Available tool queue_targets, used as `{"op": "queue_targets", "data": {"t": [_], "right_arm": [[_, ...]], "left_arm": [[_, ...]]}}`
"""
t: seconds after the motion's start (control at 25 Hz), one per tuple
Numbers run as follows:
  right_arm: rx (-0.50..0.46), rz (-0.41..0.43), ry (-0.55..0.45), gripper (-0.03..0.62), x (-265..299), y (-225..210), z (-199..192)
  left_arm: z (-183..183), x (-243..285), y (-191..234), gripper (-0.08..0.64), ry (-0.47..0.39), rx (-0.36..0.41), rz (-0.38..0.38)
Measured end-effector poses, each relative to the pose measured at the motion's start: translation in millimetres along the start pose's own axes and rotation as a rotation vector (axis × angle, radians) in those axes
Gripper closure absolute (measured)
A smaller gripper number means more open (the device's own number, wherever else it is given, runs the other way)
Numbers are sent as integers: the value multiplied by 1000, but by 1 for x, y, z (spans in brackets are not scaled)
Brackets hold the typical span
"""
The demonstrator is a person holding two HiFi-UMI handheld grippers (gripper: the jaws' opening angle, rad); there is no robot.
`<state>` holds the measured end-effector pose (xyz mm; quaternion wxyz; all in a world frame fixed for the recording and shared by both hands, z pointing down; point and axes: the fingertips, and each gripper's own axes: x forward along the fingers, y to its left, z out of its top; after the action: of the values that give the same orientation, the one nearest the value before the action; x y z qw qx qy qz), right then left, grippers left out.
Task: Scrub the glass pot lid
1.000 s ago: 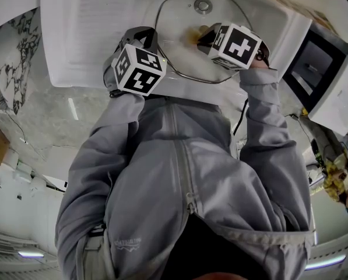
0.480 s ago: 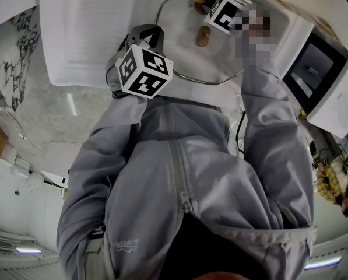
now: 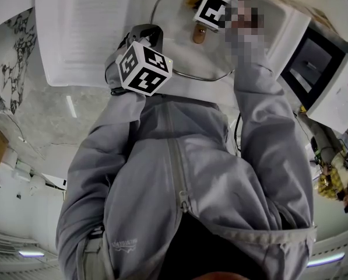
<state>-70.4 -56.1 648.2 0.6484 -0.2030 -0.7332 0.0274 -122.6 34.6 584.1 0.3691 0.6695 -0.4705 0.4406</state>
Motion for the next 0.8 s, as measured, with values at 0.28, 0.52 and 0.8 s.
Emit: {"op": "queue_targets", "data": {"t": [0.28, 0.52, 0.8], "right_arm": [[-8, 129, -9, 563, -4, 49, 1], [-16, 242, -29, 563, -15, 93, -2], [6, 301, -56, 563, -27, 130, -10]], "left_arm": [[0, 3, -8, 552, 4, 27, 5], [-2, 0, -10, 552, -5, 43, 22], [-3, -1, -7, 552, -15, 42, 43]]}}
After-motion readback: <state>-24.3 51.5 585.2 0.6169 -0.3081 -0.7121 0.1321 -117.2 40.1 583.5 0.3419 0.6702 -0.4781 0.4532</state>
